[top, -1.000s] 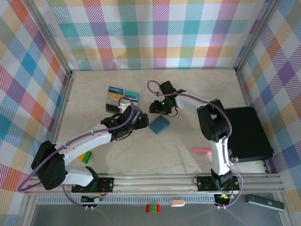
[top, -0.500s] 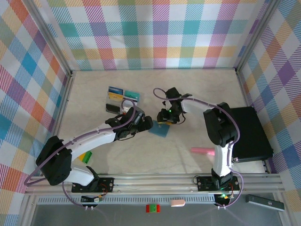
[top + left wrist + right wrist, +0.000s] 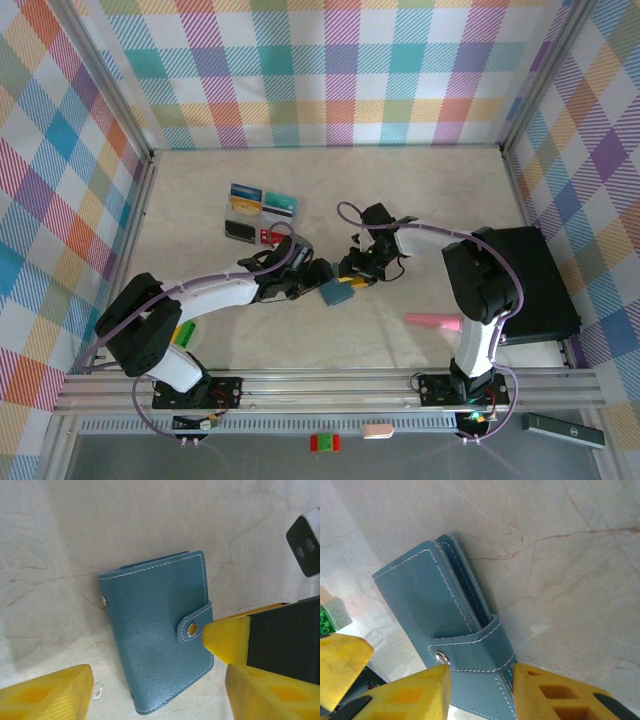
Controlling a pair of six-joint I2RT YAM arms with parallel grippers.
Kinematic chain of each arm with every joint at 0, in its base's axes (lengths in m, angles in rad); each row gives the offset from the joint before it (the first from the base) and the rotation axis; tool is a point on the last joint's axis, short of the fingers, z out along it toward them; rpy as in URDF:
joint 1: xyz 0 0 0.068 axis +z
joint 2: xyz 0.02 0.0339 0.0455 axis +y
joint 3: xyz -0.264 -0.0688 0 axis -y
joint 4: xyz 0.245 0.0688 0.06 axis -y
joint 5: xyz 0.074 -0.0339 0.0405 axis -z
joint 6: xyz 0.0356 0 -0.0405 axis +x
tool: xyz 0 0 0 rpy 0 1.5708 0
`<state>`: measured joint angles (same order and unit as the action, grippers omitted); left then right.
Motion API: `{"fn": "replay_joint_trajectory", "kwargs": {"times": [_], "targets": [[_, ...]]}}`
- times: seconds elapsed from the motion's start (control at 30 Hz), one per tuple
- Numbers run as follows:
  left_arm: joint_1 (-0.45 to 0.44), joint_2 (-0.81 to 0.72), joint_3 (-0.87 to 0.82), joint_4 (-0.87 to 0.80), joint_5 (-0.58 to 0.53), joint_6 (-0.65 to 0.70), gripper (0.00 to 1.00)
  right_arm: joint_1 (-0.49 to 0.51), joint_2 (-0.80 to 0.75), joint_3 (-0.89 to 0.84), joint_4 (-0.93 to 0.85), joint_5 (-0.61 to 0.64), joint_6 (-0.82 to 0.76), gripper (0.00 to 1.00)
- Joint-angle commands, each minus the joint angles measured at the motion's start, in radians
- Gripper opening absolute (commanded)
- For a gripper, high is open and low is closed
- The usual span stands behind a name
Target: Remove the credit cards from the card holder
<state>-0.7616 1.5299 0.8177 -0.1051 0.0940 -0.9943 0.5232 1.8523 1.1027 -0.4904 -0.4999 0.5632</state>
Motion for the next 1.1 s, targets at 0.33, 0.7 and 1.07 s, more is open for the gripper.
{"fn": "replay_joint_trajectory", "kwargs": {"times": [0.33,0.7,1.07], "targets": [[0.049,0.13,-0.052,0.221,0.182,-0.071,0.48,0.001,0.004,-0.044,0.01,0.083,0.005,0.24],[0.051,0.14,-0.026,0.271,0.242,0.005,0.42,0.0,-0.004,-0.061,0.026,0.116,0.024,0.22],[0.051,0.078,-0.024,0.226,0.216,0.087,0.0,-0.002,-0.16,-0.069,0.115,0.13,-0.06,0.37]]}}
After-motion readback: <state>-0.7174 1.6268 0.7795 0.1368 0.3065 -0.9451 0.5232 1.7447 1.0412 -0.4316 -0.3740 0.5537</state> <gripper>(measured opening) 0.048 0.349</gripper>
